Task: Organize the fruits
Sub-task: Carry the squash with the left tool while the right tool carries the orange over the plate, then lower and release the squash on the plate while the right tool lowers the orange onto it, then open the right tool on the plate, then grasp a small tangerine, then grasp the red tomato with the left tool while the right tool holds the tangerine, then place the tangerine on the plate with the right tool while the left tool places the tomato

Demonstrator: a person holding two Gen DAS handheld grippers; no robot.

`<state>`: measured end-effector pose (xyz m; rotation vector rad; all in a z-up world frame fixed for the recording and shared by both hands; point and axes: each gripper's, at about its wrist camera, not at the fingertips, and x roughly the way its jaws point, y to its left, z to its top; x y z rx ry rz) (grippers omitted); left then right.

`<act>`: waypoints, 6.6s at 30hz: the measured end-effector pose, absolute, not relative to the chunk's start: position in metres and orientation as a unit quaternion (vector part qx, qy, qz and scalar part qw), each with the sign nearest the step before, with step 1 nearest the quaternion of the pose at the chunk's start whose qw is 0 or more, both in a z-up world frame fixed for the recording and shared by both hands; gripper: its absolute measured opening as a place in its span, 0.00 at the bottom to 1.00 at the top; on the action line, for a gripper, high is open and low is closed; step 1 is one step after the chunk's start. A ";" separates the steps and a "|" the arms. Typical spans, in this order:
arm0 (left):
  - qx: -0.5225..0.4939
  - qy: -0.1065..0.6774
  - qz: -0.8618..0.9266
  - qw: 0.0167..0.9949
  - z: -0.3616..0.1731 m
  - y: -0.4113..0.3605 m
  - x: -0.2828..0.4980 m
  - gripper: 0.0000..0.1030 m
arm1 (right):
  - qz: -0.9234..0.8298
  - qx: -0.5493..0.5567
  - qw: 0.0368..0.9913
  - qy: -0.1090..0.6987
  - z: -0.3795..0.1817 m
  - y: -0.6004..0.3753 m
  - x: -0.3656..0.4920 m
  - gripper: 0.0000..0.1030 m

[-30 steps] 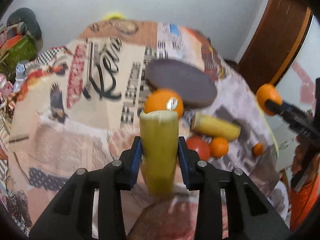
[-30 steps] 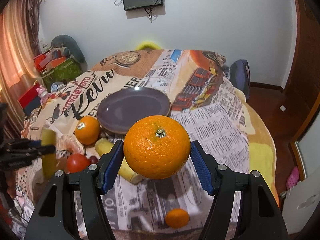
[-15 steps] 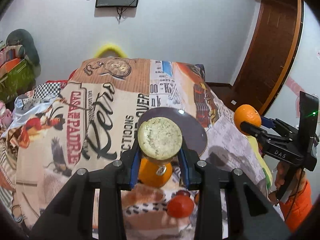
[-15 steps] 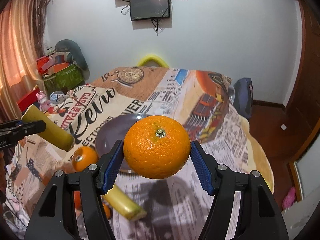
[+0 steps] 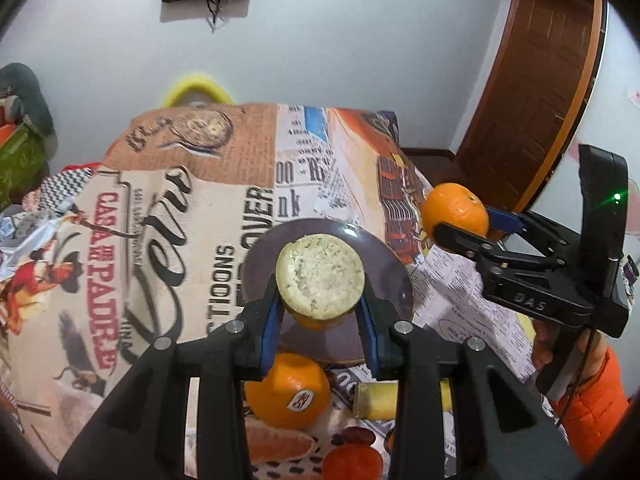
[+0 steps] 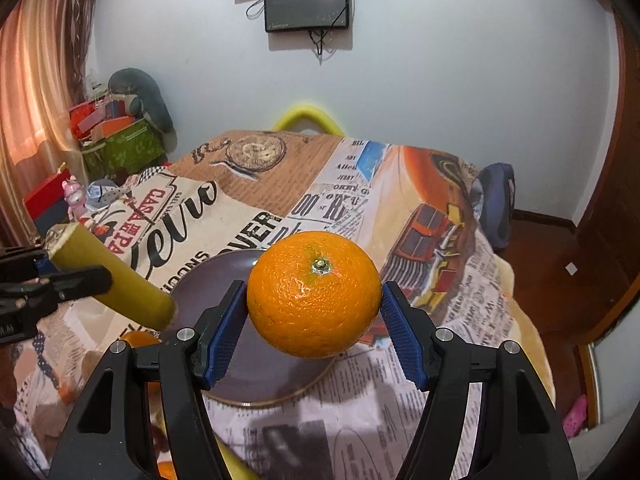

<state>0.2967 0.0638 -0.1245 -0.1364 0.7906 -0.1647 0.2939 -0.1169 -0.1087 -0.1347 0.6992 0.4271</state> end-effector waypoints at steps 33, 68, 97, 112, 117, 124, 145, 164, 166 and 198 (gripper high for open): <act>-0.033 0.425 -0.036 0.904 -0.178 0.067 0.390 0.41 | 0.239 -0.144 0.850 0.447 -0.193 -0.075 0.363 0.63; -0.029 0.374 -0.049 0.926 -0.107 0.053 0.289 0.44 | 0.225 -0.118 0.899 0.357 -0.101 -0.113 0.269 0.72; -0.064 0.419 -0.038 0.905 -0.155 0.049 0.168 0.68 | 0.136 -0.038 0.893 0.428 -0.135 -0.194 0.151 0.76; -0.049 0.464 -0.048 0.883 -0.204 0.023 0.185 0.68 | 0.145 -0.007 0.843 0.518 -0.202 -0.201 0.157 0.48; -0.047 0.469 -0.047 0.881 -0.211 0.021 0.192 0.67 | 0.147 -0.006 0.845 0.514 -0.201 -0.203 0.156 0.31; -0.060 0.476 -0.051 0.876 -0.218 0.025 0.197 0.46 | 0.154 -0.006 0.850 0.503 -0.196 -0.200 0.157 0.31; -0.076 0.397 -0.040 0.914 -0.153 0.048 0.199 0.45 | 0.182 -0.026 0.880 0.438 -0.150 -0.169 0.190 0.31; -0.063 0.364 -0.038 0.929 -0.127 0.059 0.257 0.45 | 0.217 -0.056 0.897 0.382 -0.119 -0.124 0.241 0.31; -0.062 0.363 -0.039 0.929 -0.127 0.059 0.265 0.45 | 0.220 -0.059 0.896 0.380 -0.120 -0.119 0.248 0.31; -0.047 0.447 -0.052 0.892 -0.198 0.071 0.367 0.45 | 0.262 -0.088 0.857 0.434 -0.189 -0.066 0.311 0.31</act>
